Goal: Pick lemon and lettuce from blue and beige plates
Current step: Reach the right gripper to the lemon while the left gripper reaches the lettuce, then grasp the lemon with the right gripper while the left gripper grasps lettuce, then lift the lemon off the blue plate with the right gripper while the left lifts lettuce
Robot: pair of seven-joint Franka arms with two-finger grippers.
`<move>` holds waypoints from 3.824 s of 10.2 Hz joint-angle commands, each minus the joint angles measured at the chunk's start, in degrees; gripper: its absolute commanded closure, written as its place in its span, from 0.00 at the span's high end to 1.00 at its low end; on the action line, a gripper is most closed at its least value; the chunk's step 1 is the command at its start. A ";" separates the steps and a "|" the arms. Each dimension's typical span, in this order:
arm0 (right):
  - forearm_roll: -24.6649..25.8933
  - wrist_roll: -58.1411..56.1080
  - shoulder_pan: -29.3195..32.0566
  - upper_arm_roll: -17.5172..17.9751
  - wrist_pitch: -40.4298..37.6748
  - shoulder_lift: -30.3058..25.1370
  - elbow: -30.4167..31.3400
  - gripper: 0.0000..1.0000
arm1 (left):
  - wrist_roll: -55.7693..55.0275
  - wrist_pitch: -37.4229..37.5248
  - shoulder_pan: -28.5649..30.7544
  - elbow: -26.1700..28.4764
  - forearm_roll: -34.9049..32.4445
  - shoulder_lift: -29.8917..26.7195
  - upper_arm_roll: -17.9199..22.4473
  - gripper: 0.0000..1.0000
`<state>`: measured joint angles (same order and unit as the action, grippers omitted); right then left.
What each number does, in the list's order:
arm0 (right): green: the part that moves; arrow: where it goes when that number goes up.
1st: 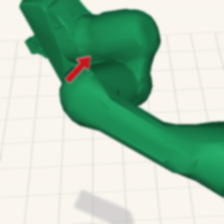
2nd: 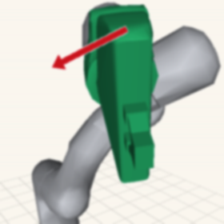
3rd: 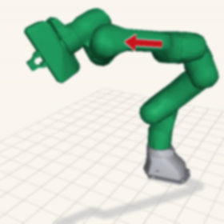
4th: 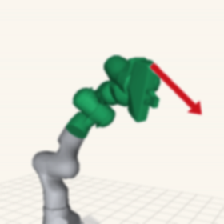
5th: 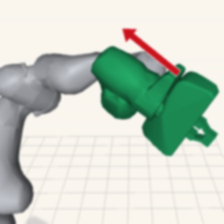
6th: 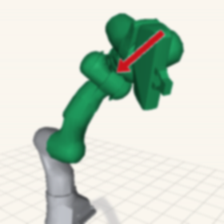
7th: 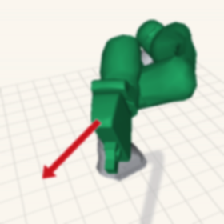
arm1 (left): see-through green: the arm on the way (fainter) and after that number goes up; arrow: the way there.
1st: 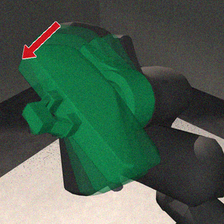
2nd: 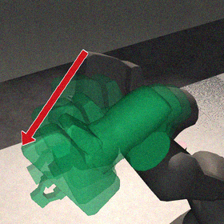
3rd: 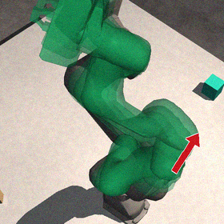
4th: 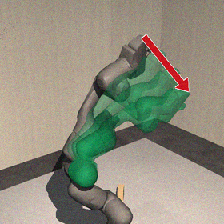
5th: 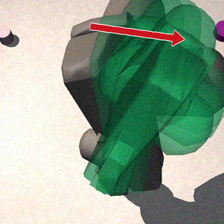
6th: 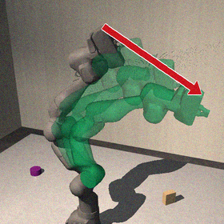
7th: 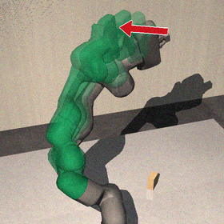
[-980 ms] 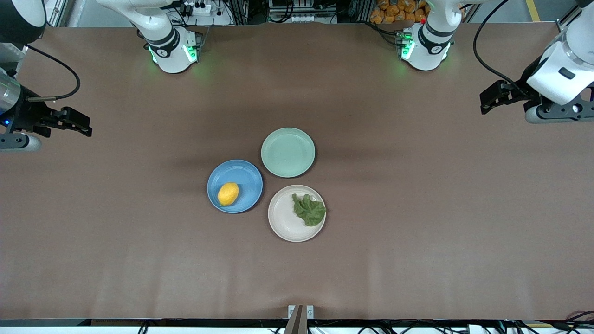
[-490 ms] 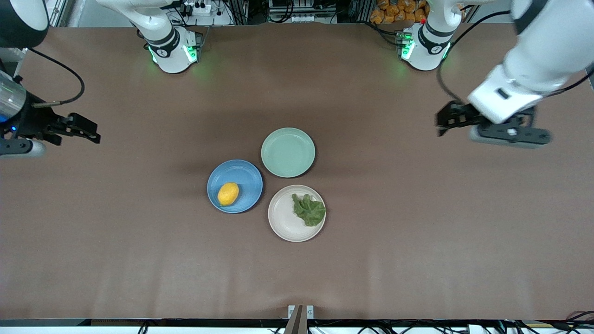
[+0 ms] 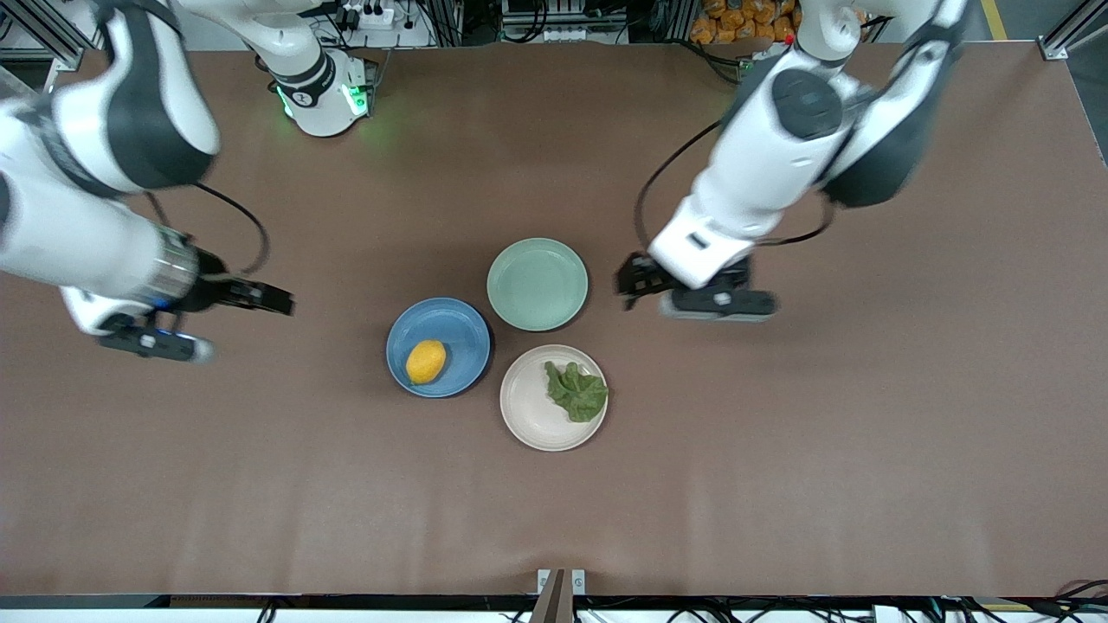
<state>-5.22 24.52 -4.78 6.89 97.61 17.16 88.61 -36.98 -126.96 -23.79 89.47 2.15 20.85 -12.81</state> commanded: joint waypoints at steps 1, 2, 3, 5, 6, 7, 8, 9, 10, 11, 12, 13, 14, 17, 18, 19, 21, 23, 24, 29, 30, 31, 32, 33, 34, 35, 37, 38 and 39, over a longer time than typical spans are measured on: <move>0.12 11.64 -0.75 3.90 2.73 9.87 -6.16 1.00 | -7.82 -12.45 -5.36 -1.58 -1.88 7.59 0.94 1.00; 0.03 16.22 -2.67 4.96 6.94 13.30 -6.26 1.00 | -8.37 -19.31 -6.69 -1.58 -4.33 11.72 1.21 1.00; 0.03 17.83 -4.17 5.06 10.03 16.21 -6.26 1.00 | -8.37 -25.81 -7.05 -1.66 -6.79 15.85 1.21 1.00; -0.23 17.93 -5.50 5.06 16.53 20.70 -5.73 1.00 | -8.20 -33.93 -7.76 -1.58 -12.05 21.66 1.30 1.00; -0.23 17.85 -5.59 5.15 17.52 22.28 -5.55 1.00 | -8.02 -34.49 -7.76 -1.58 -16.17 23.08 1.73 1.00; -0.23 17.93 -6.03 5.15 17.62 23.34 -5.47 1.00 | -7.76 -34.49 -7.76 -1.58 -20.57 24.31 2.43 1.00; 0.03 17.93 -6.56 5.06 18.23 24.05 -4.77 1.00 | -7.67 -34.67 -7.76 -2.36 -24.53 25.63 2.61 1.00; -0.06 17.85 -6.47 5.15 20.15 24.75 -3.37 1.00 | -7.50 -34.75 -8.02 -3.76 -27.09 27.12 2.61 1.00; -1.62 17.76 -5.17 5.32 21.99 25.98 -3.18 1.00 | -7.06 -34.93 -8.11 -5.86 -29.29 29.05 2.88 1.00; -4.34 17.50 -5.68 5.24 22.62 26.60 -3.18 1.00 | -6.53 -34.93 -9.16 -7.36 -30.09 30.90 3.49 1.00; -4.28 17.32 -6.03 5.24 23.15 27.48 -3.01 1.00 | -6.44 -34.93 -11.43 -7.73 -30.19 31.53 6.19 1.00; -4.28 17.32 -6.12 5.24 23.15 28.18 -2.83 1.00 | -6.44 -35.02 -13.54 -7.64 -30.19 31.97 8.74 1.00; -4.28 17.32 -6.12 5.24 23.33 28.54 -2.74 1.00 | -6.35 -35.02 -14.17 -7.56 -30.28 32.58 9.29 1.00; -4.28 17.23 -6.30 5.24 23.16 28.45 -2.48 0.21 | -6.26 -34.93 -14.09 -7.20 -30.81 33.29 9.47 1.00; -4.28 16.62 -6.21 5.24 22.89 28.28 -2.91 0.10 | -6.26 -34.93 -14.09 -7.20 -30.98 33.29 9.56 1.00; -4.36 16.44 -5.77 5.41 22.54 27.49 -3.44 0.00 | -6.26 -34.93 -14.00 -7.12 -30.98 33.38 9.47 1.00; -4.71 14.25 -4.11 5.41 11.18 26.78 -8.86 0.00 | -6.26 -34.84 -14.00 -6.94 -31.07 33.56 9.56 0.99; -4.72 5.95 0.27 5.15 0.87 24.08 -11.09 0.00 | -6.26 -34.76 -13.74 -6.33 -31.33 33.47 9.56 0.84; -4.72 -1.33 3.60 4.89 -3.17 22.23 -10.57 0.00 | -6.26 -34.58 -13.74 -6.32 -31.33 33.29 9.56 0.69; 0.38 -22.72 9.52 -2.74 -0.95 20.55 -2.58 0.00 | -6.44 -29.51 -13.65 -6.50 -31.25 31.37 9.56 0.00; 0.38 -26.76 9.78 -4.07 4.90 19.24 3.18 0.00 | -6.35 -26.52 -13.56 -6.41 -31.25 30.05 9.47 0.00; -0.23 -30.55 11.09 -4.34 13.84 17.14 11.24 0.00 | -6.35 -23.62 -13.21 -6.15 -31.33 28.39 9.38 0.00; -0.32 -31.54 11.89 -4.26 16.36 16.94 13.15 0.00 | -6.53 -19.77 -13.04 -5.19 -30.81 25.76 9.30 0.00; -0.41 -31.46 11.90 -4.26 16.30 17.11 13.17 0.00 | -6.35 -16.94 -11.99 -4.31 -30.55 23.04 8.95 0.00; -0.41 -31.46 11.98 -4.26 16.39 17.46 13.25 0.04 | -6.35 -14.22 -10.59 -3.69 -30.02 20.22 8.25 0.00; -0.50 -31.29 11.98 -4.26 16.21 17.47 13.08 0.38 | -6.18 -9.84 -9.35 -3.77 -27.49 17.15 6.85 0.00; -0.41 -31.29 11.72 -4.26 16.04 17.20 12.99 1.00 | 0.63 -1.22 -6.20 -3.78 -20.56 10.30 6.48 0.00; -0.41 -31.11 11.63 -4.26 13.95 16.59 11.86 1.00 | 6.07 3.26 -2.87 -3.51 -17.91 8.44 6.57 0.00; -0.41 -31.02 11.63 -4.26 8.88 16.33 8.37 1.00 | 12.92 5.30 1.43 -3.42 -17.36 8.07 6.48 0.00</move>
<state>-5.60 -6.13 6.46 2.25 111.36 35.77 98.95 -31.79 -123.32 -28.21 83.02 -17.66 31.25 -5.35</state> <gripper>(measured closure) 0.009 0.965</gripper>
